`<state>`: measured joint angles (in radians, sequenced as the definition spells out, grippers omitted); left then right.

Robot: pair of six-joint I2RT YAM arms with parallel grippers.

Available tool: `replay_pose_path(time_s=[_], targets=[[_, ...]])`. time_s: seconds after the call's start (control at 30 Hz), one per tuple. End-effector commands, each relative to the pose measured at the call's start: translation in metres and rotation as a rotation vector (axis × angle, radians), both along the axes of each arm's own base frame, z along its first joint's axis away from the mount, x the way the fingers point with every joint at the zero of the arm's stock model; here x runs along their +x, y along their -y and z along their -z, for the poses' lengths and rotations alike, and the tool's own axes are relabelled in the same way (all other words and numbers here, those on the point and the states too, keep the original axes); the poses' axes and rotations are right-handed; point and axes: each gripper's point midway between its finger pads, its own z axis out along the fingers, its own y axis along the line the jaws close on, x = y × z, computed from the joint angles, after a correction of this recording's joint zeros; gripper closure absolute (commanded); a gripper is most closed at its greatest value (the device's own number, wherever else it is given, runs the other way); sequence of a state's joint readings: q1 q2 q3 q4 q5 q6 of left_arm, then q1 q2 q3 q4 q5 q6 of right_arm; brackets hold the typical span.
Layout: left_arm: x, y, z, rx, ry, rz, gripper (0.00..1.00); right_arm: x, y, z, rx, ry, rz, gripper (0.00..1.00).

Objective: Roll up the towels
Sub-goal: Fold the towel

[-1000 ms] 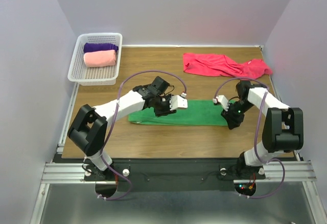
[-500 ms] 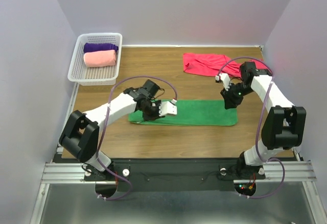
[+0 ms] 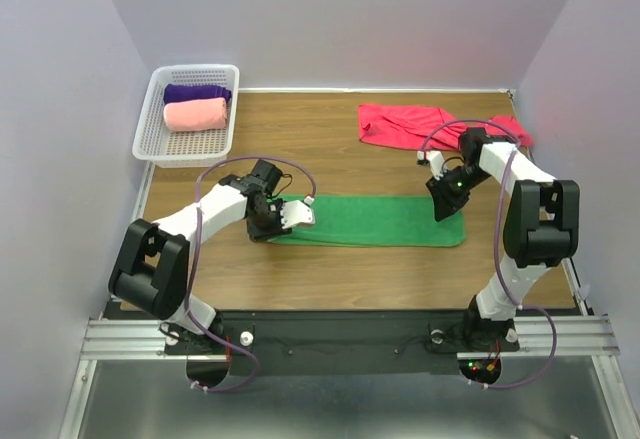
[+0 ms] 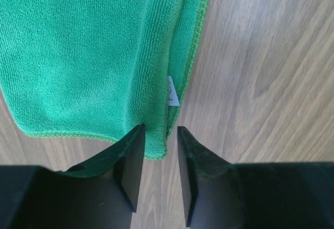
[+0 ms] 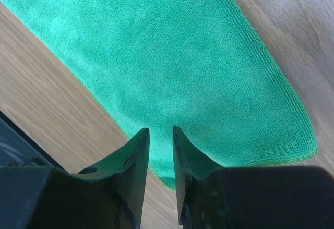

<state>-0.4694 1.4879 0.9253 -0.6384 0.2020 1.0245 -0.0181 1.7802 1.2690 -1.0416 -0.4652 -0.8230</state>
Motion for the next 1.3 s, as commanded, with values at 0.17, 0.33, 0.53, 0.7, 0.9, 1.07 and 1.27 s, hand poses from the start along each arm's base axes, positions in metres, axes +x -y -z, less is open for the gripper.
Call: replay_pose_path(time_s=[0.17, 0.33, 0.53, 0.7, 0.9, 1.07, 1.27], targets=[[0.030, 0.022, -0.014, -0.059, 0.057, 0.028, 0.56, 0.004, 0.002, 0.007, -0.035, 0.003, 0.009, 0.72], [0.021, 0.020, 0.001, -0.024, 0.003, 0.084, 0.57, 0.009, 0.005, 0.006, -0.051, 0.011, 0.011, 0.73], [0.010, 0.016, 0.017, 0.006, -0.073, 0.100, 0.62, 0.009, 0.005, 0.010, -0.055, 0.003, 0.011, 0.73], [0.004, 0.027, 0.001, -0.037, -0.138, 0.153, 1.00, 0.007, 0.007, 0.014, -0.063, -0.010, 0.011, 0.74], [-0.018, 0.039, -0.027, -0.124, -0.260, 0.210, 1.00, 0.007, 0.012, 0.019, -0.090, -0.012, 0.009, 0.74], [-0.033, 0.034, -0.012, -0.108, -0.362, 0.203, 1.00, 0.005, 0.014, 0.023, -0.106, -0.023, 0.015, 0.74], [-0.025, -0.002, 0.023, 0.051, -0.315, 0.139, 0.99, 0.004, 0.018, 0.022, -0.127, -0.012, 0.009, 0.74]])
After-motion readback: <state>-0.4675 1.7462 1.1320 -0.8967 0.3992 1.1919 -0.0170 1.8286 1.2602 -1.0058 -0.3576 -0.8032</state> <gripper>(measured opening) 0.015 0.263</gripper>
